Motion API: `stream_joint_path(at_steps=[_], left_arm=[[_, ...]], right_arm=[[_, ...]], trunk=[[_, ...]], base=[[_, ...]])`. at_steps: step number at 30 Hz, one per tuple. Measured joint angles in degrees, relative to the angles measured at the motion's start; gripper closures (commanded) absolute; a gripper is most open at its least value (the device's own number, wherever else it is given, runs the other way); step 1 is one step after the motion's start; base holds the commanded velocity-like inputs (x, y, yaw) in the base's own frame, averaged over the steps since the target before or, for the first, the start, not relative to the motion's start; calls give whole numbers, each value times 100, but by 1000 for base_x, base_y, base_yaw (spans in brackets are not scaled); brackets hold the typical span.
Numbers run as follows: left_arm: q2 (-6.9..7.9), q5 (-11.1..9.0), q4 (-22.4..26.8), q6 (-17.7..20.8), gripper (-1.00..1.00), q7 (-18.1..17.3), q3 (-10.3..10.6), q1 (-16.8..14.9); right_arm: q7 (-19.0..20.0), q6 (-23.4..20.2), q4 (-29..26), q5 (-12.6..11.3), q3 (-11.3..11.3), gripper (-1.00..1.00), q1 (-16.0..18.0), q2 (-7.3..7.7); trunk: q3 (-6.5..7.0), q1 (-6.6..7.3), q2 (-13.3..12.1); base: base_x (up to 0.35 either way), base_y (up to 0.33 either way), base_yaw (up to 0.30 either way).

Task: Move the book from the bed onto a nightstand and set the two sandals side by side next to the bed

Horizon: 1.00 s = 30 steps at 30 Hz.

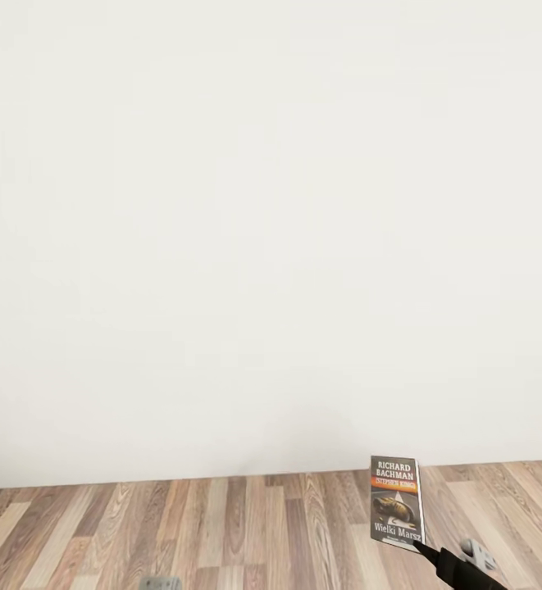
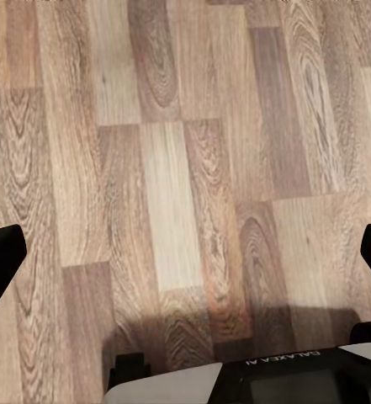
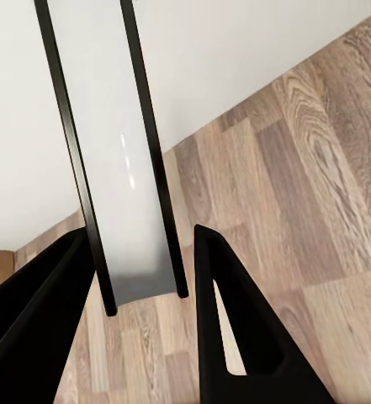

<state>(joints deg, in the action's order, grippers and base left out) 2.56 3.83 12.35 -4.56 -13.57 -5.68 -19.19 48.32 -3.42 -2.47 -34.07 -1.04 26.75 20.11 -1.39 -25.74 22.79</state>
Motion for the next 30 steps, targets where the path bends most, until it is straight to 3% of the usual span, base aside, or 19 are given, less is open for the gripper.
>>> stream_joint_path(at_steps=[24,30], left_arm=[[-1,-2,0,0,-100,0,0,0],[-2,-1,0,0,-100,0,0,0]], right_arm=[[0,0,2,10,22,100,-1,-9],[0,0,0,1,3,100,0,-9]], trunk=[[0,2,0],[0,0,0]], base=[[282,0,0],[72,0,-9]])
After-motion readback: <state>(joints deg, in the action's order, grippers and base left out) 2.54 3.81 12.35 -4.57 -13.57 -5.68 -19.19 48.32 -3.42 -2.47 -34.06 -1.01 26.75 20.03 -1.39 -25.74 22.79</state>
